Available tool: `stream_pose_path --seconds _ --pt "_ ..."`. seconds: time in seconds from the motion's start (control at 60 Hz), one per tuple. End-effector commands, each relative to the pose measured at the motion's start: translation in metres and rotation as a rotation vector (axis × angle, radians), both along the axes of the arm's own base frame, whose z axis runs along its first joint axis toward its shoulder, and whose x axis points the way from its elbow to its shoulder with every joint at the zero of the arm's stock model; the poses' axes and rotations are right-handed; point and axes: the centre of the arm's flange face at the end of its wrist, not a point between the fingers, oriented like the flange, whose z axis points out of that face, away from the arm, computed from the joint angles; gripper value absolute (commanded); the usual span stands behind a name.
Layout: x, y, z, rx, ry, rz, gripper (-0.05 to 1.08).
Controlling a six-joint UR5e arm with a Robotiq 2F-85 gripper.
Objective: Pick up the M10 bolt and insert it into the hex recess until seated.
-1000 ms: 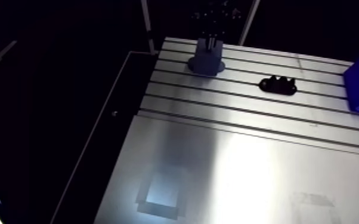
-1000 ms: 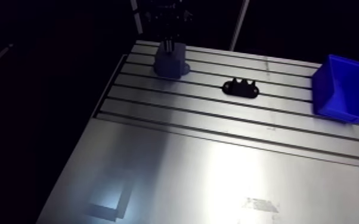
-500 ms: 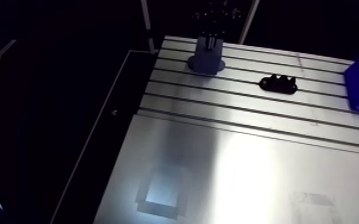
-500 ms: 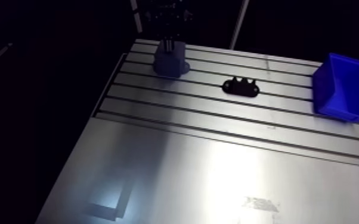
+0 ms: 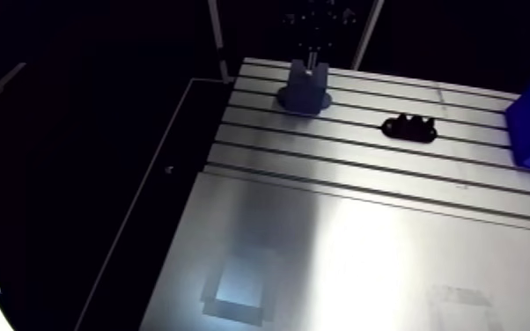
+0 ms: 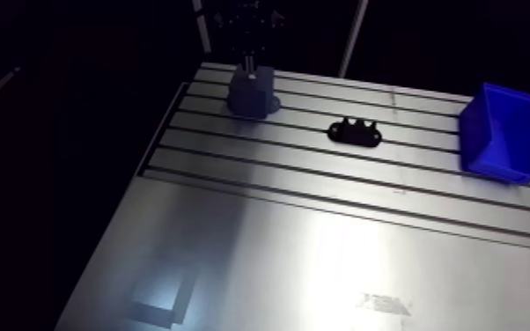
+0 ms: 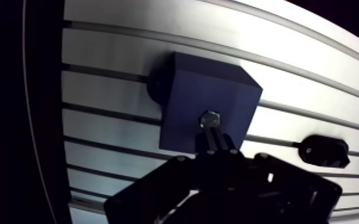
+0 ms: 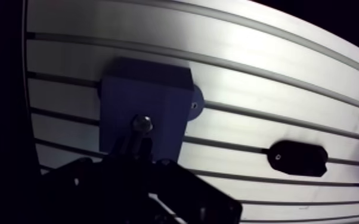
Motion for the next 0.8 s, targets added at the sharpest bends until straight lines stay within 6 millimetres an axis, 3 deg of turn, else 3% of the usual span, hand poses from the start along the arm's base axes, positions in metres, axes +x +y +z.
stream_pose_path --seconds 0.017,0.25,0.283,0.3,0.317,0.333,0.35,0.367,0.383,0.4,0.417,0.433,0.45,0.633,0.8 --pt "0.0 0.0 0.004 0.002 0.007 0.005 1.06" --pt "0.0 0.0 0.011 -0.003 0.016 0.006 1.0" --pt "0.001 -0.001 0.013 -0.003 0.017 0.009 0.81" --pt "0.001 -0.001 0.013 -0.003 0.017 0.009 0.81" --pt "0.001 -0.001 0.013 -0.004 0.016 0.011 0.67" --pt "0.001 -0.001 0.013 -0.004 0.016 0.011 0.67" --pt "0.002 -0.001 0.014 -0.003 0.013 0.014 0.51" --pt "0.002 -0.001 0.014 -0.003 0.013 0.014 0.51" --pt "0.002 -0.001 0.013 -0.004 0.007 0.016 0.33" --pt "0.002 -0.001 0.013 -0.004 0.007 0.016 0.33" --pt "0.002 -0.001 0.014 -0.002 0.001 0.018 0.13" --pt "0.002 -0.001 0.014 -0.002 0.001 0.018 0.13" --pt "0.003 -0.001 0.014 -0.001 -0.006 0.018 0.03" --pt "0.002 -0.001 0.02 -0.003 -0.002 0.021 0.01" --pt "0.006 0.001 0.044 0.0 -0.015 0.029 0.01"
